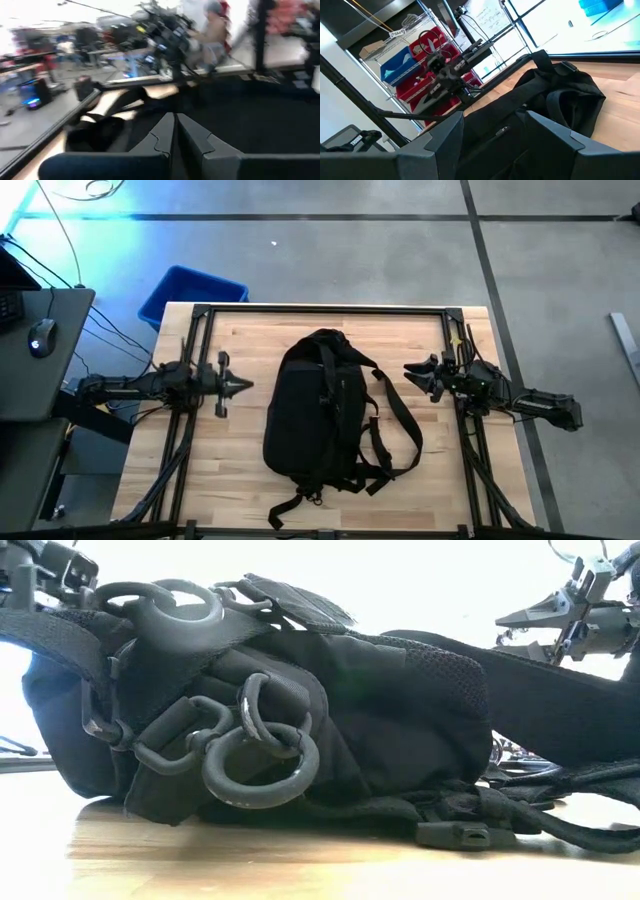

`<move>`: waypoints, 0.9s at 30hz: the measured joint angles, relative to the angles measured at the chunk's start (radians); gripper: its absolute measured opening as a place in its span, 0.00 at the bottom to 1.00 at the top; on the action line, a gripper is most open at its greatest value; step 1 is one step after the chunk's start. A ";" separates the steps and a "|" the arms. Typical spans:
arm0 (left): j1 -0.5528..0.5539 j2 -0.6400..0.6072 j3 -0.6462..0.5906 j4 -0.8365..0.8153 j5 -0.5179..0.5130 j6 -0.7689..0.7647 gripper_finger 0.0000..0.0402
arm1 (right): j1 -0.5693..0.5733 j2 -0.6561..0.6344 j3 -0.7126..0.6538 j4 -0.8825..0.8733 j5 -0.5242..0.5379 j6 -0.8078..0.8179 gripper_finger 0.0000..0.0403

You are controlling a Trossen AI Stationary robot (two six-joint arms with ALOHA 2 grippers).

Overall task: Unpack backpack
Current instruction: Return to Home Position

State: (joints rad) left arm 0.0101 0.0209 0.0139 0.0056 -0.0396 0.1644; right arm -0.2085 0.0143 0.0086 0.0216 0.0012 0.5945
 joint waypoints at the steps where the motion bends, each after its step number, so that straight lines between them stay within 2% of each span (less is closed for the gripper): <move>1: 0.000 0.005 0.000 -0.002 0.017 0.005 0.00 | 0.000 0.000 0.000 0.000 -0.001 0.000 0.49; 17: 0.000 0.012 0.000 -0.007 0.028 -0.050 0.00 | 0.000 0.000 0.000 -0.002 -0.001 0.000 0.49; 27: -0.057 -0.017 0.001 -0.011 0.032 -0.131 0.00 | 0.000 0.000 0.000 -0.002 -0.001 0.000 0.49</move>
State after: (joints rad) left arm -0.0469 0.0036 0.0151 -0.0051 -0.0078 0.0337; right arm -0.2085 0.0147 0.0086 0.0196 -0.0002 0.5948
